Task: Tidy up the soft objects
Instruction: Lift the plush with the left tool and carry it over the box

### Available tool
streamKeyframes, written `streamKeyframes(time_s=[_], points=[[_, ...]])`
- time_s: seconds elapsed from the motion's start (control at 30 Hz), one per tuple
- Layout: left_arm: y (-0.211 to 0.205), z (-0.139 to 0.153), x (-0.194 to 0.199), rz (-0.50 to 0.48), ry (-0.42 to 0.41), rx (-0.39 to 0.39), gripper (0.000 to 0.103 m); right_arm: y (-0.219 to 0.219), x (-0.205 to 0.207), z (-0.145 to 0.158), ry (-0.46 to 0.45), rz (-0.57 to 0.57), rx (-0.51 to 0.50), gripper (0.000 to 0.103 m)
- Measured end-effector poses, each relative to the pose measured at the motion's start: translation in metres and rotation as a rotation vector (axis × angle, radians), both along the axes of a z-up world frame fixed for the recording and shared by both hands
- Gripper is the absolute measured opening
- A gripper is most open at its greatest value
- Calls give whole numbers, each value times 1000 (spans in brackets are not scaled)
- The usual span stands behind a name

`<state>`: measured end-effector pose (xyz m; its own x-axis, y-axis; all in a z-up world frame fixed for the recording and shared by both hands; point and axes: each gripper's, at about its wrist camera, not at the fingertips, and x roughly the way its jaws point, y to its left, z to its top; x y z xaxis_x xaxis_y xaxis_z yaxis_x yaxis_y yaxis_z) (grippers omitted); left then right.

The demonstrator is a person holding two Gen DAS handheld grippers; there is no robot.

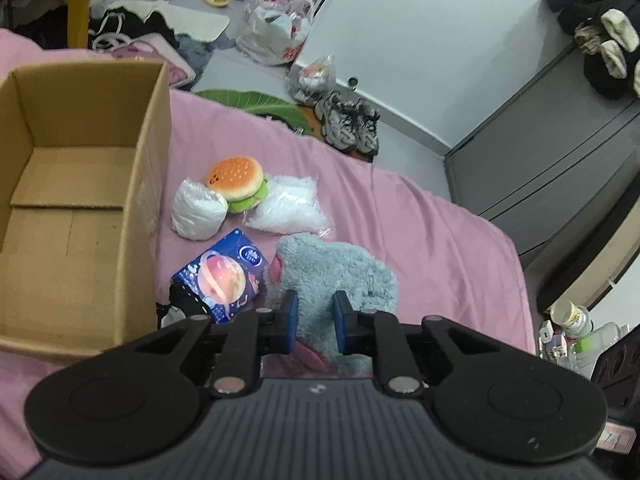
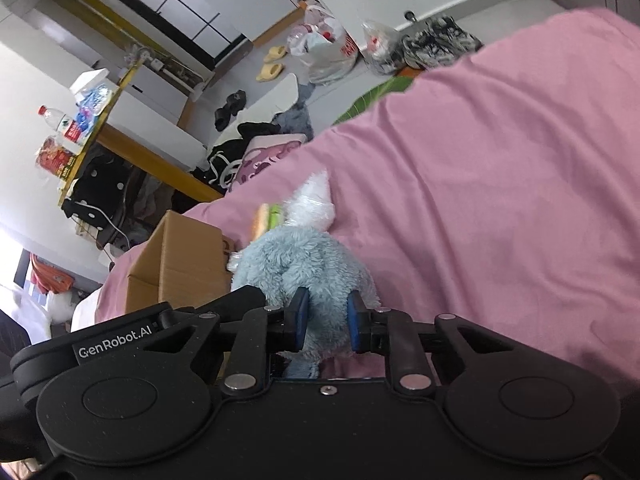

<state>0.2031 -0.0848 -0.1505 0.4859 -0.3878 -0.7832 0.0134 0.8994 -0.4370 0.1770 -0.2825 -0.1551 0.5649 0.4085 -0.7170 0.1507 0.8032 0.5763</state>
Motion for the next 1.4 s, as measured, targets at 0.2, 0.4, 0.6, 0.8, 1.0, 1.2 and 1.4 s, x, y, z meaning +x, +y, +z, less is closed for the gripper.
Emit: streamKeyframes(time_s=[0.2,0.4,0.6,0.8,1.0,1.2,1.4], points=[[5,20,-12,-3,-48,-7,17,8,-7,25,-50,-2,-26,20],[13,41,-22,-6,-115,-20,17,20,-9,46,-99,15,-61,20],[29,53,-27,8,-143,-44,17,37,-11,60,-136,29,-80,20],[50,66,-32,33,-179,-53,17,60,-11,74,-170,48,-89,20],[75,73,-30,59,-191,-77,17,83,-5,84,-201,70,-100,20],[104,78,-28,83,-210,-100,17,108,3,89,-215,89,-104,20],[130,78,-20,104,-207,-111,17,133,11,88,-231,90,-103,20]])
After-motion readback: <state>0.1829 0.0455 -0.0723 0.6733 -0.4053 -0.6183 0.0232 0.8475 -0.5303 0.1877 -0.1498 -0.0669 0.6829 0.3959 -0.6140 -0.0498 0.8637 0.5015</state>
